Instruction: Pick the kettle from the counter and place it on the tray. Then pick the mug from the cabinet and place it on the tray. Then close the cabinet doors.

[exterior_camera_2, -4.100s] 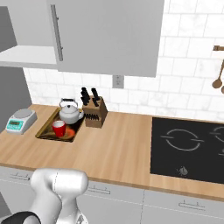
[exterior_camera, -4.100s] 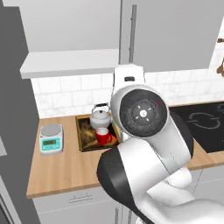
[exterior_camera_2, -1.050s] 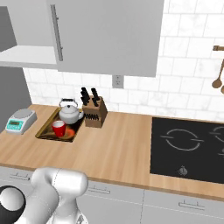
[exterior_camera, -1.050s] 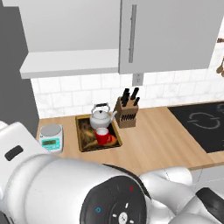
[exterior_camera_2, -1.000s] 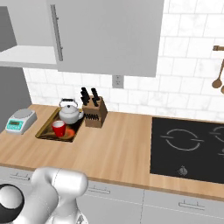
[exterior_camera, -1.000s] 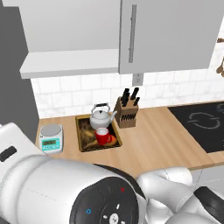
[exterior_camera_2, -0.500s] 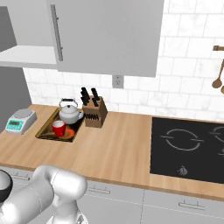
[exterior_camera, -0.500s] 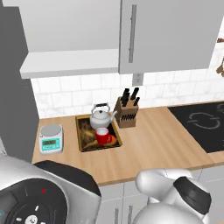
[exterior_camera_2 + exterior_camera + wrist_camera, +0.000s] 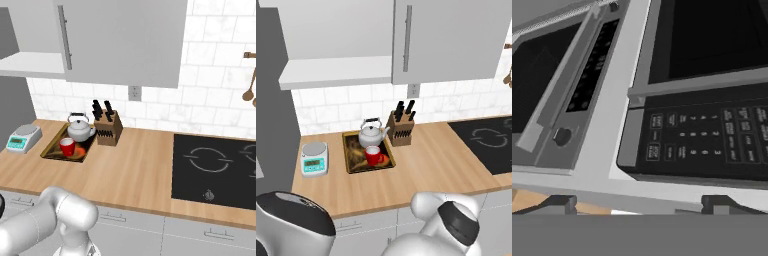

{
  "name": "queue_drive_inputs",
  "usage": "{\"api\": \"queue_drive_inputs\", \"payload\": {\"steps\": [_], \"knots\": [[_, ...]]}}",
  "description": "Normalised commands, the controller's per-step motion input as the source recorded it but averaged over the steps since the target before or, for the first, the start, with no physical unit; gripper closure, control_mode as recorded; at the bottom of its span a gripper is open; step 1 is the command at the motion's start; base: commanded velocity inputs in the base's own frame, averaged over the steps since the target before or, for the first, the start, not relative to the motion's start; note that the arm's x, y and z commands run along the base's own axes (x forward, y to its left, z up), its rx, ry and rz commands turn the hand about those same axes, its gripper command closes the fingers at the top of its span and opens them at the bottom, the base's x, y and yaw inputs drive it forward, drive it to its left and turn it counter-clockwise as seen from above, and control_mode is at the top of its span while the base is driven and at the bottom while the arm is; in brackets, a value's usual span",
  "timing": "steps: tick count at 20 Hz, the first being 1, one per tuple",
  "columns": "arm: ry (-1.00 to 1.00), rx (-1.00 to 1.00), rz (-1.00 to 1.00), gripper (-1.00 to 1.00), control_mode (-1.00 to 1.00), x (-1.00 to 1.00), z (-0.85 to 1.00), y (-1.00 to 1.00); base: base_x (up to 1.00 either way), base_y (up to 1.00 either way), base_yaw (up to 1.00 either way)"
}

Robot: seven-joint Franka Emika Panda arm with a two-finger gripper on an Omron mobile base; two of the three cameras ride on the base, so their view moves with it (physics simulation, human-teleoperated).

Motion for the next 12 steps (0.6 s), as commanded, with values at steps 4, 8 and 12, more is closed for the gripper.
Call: {"api": "queue_drive_inputs", "payload": {"steps": [4,8,12], "knots": [[0.0,0.11,-0.1,-1.0,-1.0,0.41,-0.07,0.16,0.0,0.0,0.0],[0.0,0.01,-0.09,-1.0,-1.0,0.19,-0.17,0.13,0.0,0.0,0.0],[0.0,0.0,-0.11,-1.0,-1.0,0.24,-0.16,0.05,0.0,0.0,0.0]]}}
